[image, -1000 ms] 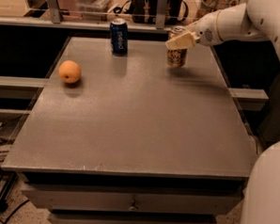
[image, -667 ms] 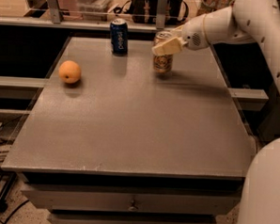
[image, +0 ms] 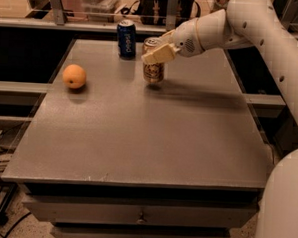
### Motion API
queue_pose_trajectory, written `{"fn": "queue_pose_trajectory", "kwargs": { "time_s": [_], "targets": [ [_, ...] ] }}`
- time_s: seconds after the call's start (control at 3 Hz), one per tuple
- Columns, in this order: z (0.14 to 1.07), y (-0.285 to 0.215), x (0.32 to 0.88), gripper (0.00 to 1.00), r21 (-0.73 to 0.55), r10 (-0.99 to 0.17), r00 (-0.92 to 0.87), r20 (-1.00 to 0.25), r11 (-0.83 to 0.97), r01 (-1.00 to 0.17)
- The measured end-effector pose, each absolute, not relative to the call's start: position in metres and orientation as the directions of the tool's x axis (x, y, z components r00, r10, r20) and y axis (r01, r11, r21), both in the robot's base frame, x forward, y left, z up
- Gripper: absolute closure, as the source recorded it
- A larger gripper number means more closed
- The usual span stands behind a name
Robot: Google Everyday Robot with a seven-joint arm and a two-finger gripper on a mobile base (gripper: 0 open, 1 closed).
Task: Move orange can near orange
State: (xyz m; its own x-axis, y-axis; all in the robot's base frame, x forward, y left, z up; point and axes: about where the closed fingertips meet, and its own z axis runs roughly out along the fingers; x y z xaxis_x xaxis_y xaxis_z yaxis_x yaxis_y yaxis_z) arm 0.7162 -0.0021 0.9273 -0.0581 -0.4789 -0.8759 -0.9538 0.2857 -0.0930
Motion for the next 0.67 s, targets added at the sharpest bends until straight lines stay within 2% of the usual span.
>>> {"fn": "queue_pose_trajectory", "kwargs": {
  "time_s": [0.67],
  "targets": [
    [0.939,0.067,0.684,1.00,-0.141,-0.503,0.075,-0.861,0.095,-0.986]
  ]
}}
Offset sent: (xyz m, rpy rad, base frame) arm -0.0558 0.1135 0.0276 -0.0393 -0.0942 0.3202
